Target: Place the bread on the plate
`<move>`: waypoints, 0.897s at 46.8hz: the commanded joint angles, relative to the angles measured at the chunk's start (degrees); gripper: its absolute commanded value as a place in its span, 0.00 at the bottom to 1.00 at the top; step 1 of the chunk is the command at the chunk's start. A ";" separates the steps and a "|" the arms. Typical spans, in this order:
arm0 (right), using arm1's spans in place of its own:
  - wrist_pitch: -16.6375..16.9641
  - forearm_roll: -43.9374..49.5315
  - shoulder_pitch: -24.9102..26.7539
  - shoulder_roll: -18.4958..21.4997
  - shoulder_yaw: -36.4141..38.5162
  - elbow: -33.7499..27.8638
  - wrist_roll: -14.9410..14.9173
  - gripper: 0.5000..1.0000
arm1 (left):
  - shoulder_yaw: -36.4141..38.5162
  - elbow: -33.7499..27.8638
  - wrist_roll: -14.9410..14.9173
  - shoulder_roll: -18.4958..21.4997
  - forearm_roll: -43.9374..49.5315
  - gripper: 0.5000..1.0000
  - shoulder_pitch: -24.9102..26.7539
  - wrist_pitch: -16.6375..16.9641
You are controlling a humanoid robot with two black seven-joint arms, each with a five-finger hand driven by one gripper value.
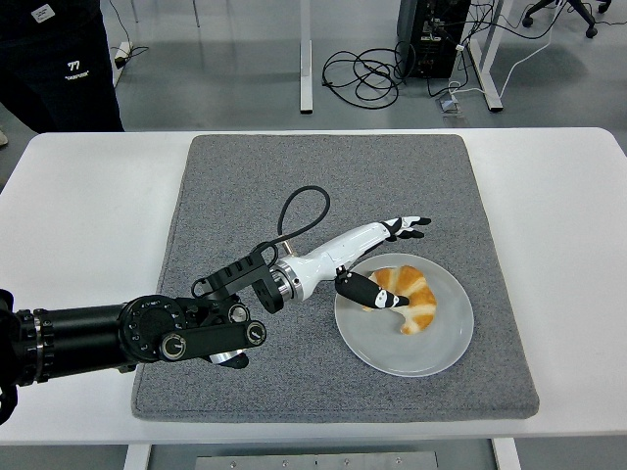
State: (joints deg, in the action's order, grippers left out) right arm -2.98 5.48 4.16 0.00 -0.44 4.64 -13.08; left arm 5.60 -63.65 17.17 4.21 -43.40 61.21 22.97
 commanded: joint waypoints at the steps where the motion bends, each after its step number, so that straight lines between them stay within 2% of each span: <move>1: -0.01 -0.03 -0.03 0.00 0.00 0.02 0.07 1.00 | -0.42 -0.77 -0.03 0.63 2.08 0.86 0.05 -0.04; 14: 0.07 -0.03 -0.03 0.00 0.00 0.02 -0.02 1.00 | -7.62 -0.77 -0.03 3.17 8.32 0.91 -0.39 -0.21; 30: 0.07 -0.03 -0.03 0.00 -0.08 1.07 -0.02 1.00 | -11.05 0.90 0.06 6.51 13.33 0.92 -2.94 -0.74; 35: 0.16 -0.03 -0.03 0.00 -0.08 1.07 -0.02 1.00 | -14.56 1.69 0.06 8.01 15.88 0.92 -3.99 -3.98; 42: 0.16 -0.03 -0.03 0.00 -0.08 1.07 -0.02 1.00 | -21.50 4.06 0.23 9.68 20.19 0.92 -6.01 -11.89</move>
State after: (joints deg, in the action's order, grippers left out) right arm -2.80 5.45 4.12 0.00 -0.53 5.72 -13.10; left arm -13.46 -60.82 17.27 13.48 -24.52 56.01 14.04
